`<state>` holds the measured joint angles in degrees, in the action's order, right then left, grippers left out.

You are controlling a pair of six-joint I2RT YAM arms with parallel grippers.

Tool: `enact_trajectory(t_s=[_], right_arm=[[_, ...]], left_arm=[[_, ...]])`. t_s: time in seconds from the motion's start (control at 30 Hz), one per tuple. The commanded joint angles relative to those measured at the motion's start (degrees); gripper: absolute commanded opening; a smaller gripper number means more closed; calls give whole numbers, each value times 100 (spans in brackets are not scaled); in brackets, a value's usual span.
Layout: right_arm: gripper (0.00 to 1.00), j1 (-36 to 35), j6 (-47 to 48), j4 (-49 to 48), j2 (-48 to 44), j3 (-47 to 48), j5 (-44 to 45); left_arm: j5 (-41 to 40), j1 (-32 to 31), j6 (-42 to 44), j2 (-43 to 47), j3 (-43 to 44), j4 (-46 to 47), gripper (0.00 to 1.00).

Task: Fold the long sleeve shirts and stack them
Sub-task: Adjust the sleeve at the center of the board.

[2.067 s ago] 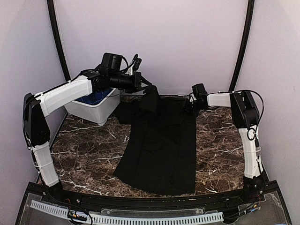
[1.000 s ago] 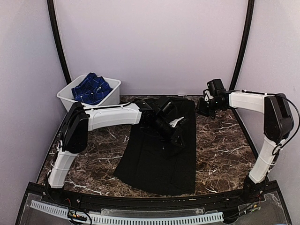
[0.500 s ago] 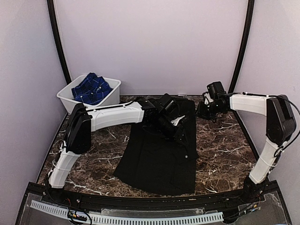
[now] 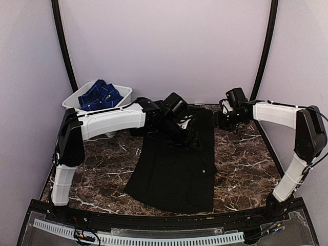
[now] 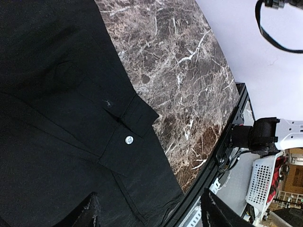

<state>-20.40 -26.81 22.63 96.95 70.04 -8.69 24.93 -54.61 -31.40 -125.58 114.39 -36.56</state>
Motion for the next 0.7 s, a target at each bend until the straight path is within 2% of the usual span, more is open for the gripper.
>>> enact_trajectory(t_s=[0.0,0.2,0.33,0.43,0.57,0.67], right_arm=[[57,-115,164,8,-512,-297,81],[57,-437,145,101,-1125,-895,205],[56,-680,44,87,-1497,-1394,219],[54,-843,-20,98,-1707,-1829,264],[45,-931,-74,-105,-1949,-2550,89],[43,-1082,-148,-305,-1885,-2884,-88]], left_arm=[[-337,180,-135,788,-589,173,72],[-429,296,6,1066,-1195,261,74],[-406,319,69,1067,-1593,397,72],[-153,301,-105,1011,-2048,700,67],[-99,259,-207,869,-2230,1029,62],[-90,265,-281,833,-2293,1200,61]])
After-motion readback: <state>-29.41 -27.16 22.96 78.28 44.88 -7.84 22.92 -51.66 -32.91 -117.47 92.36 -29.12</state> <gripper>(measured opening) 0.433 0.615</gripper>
